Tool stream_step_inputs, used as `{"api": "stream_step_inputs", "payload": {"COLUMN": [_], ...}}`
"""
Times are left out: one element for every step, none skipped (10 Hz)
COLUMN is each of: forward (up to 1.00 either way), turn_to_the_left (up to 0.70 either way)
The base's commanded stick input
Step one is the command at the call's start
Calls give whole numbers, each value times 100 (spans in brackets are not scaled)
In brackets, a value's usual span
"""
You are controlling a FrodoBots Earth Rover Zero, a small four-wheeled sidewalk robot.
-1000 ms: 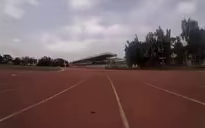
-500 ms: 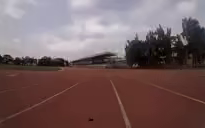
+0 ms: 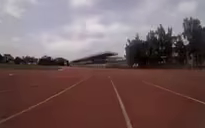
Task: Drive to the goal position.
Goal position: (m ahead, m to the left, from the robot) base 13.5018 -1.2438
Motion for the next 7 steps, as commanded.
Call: {"api": "stream_step_inputs", "payload": {"forward": [45, 45, 45, 45, 45, 45, 45], "turn_to_the_left": [-27, -27, -27, -27, -27, -27, -27]}}
